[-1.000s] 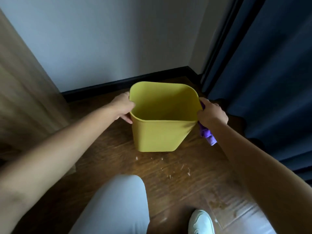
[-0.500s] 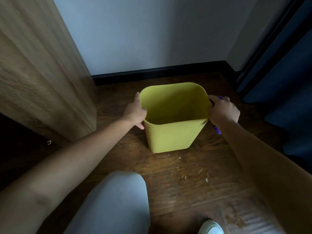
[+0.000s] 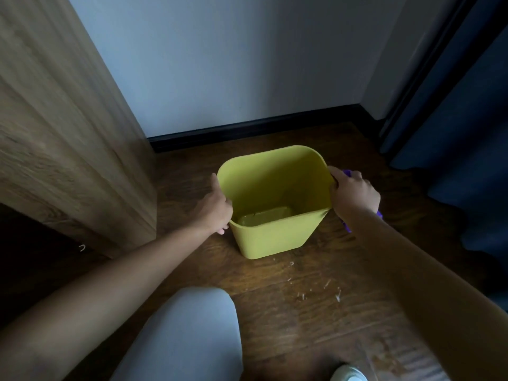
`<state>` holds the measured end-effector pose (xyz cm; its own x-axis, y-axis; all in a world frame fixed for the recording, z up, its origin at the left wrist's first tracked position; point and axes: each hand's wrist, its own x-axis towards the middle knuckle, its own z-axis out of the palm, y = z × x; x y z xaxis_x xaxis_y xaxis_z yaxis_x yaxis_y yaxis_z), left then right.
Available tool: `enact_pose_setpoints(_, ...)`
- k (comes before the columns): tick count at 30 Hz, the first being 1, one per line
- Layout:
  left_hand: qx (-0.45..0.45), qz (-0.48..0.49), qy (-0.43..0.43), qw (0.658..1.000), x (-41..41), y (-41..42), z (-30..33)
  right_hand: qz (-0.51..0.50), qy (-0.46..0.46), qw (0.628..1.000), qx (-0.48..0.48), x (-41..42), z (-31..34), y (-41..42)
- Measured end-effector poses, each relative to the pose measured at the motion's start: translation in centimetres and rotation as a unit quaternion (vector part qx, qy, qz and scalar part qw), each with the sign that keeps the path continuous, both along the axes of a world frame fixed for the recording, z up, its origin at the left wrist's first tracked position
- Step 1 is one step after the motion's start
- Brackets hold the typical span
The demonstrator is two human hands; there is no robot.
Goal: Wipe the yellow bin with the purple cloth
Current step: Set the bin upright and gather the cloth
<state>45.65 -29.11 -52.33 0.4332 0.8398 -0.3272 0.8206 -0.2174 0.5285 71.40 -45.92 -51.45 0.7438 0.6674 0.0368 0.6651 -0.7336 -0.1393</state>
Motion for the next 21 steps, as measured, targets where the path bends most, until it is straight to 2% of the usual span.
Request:
enact_pose_setpoints(7, 0.035, 0.013, 0.003, 0.999, -0.2, 0.0, -0.2, -0.06, 0.04, 0.996, 0.061, -0.1, 1.8, -1.3)
enact_pose_setpoints(9, 0.11, 0.0, 0.001, 0.994, -0.1, -0.3, 0.5, -0.053, 0.035, 0.992, 0.107, -0.6, 3.4, -2.3)
enact_pose_setpoints(11, 0.217, -0.04, -0.053, 0.974, 0.3, -0.6, 1.8, -0.028, 0.042, 0.982, 0.18, -1.8, 5.5, -3.3)
enact_pose_setpoints(13, 0.223, -0.07, -0.151, 0.96, 1.5, -2.2, 4.1, 0.0, 0.061, 0.963, 0.261, -3.2, 7.8, -4.2)
enact_pose_setpoints(14, 0.169, -0.079, -0.202, 0.961, 2.5, -3.4, 5.6, 0.017, 0.071, 0.951, 0.3, -3.8, 8.9, -4.6)
enact_pose_setpoints(16, -0.013, -0.103, -0.305, 0.947, 5.0, -6.1, 8.2, 0.053, 0.144, 0.906, 0.394, -5.0, 11.2, -5.6)
enact_pose_setpoints(18, -0.179, -0.101, -0.392, 0.897, 7.5, -8.1, 10.1, 0.064, 0.309, 0.809, 0.497, -5.8, 13.1, -6.6)
enact_pose_setpoints(20, -0.355, -0.08, -0.445, 0.819, 9.3, -9.2, 11.0, 0.056, 0.462, 0.689, 0.556, -6.3, 14.0, -7.7)
enact_pose_setpoints(21, -0.42, -0.073, -0.456, 0.782, 9.8, -9.6, 11.1, 0.046, 0.503, 0.649, 0.569, -6.3, 14.0, -8.3)
